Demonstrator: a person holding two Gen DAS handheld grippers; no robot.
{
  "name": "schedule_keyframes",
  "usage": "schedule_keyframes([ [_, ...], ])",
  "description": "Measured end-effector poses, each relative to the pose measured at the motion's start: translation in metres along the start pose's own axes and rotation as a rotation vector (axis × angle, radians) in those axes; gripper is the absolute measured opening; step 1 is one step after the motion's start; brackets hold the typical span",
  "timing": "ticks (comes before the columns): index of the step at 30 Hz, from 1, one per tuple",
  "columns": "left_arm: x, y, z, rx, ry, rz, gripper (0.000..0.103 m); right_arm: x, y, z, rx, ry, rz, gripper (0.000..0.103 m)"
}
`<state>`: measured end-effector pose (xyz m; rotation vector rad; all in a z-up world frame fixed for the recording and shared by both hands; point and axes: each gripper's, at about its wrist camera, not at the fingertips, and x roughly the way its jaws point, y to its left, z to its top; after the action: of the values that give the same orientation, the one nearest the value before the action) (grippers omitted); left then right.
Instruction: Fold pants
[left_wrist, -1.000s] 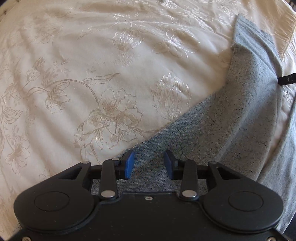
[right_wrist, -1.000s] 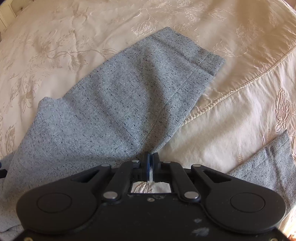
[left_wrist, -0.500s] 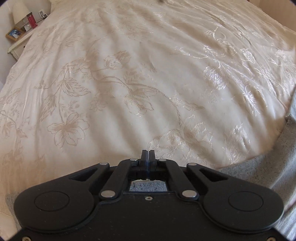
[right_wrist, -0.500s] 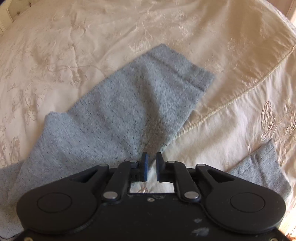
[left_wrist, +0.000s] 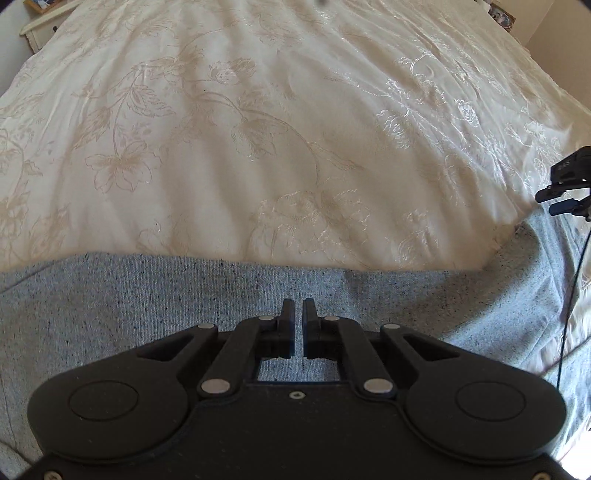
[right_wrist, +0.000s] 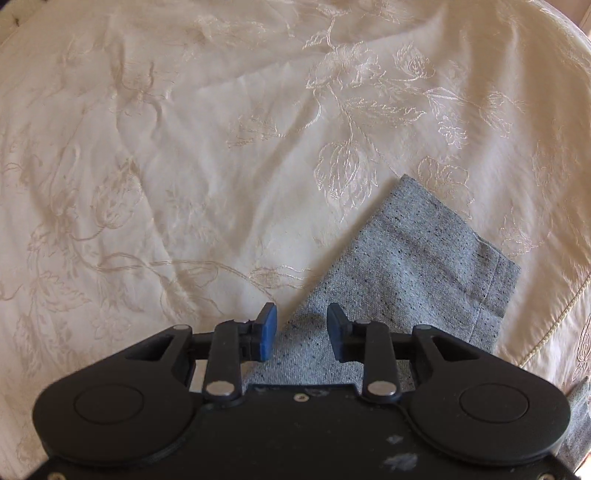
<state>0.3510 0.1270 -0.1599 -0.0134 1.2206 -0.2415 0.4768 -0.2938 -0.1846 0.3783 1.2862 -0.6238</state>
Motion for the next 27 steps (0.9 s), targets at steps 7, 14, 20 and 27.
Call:
schedule_keyframes([
  [7,-0.009,0.008,-0.01,-0.024,0.019,0.015,0.009,0.022,0.016,-0.003,-0.06,0.061,-0.156,0.022],
  [14,-0.01,0.016,-0.004,-0.125,0.042,-0.03,0.011,-0.017,-0.044,-0.015,-0.004,0.013,-0.003,0.001],
  [20,-0.009,0.011,0.011,-0.216,0.032,-0.111,0.024,-0.045,-0.096,-0.032,0.091,-0.01,0.066,0.001],
  [27,0.003,0.006,0.04,-0.34,0.083,-0.224,0.046,-0.052,-0.147,-0.091,0.147,0.018,0.076,0.001],
])
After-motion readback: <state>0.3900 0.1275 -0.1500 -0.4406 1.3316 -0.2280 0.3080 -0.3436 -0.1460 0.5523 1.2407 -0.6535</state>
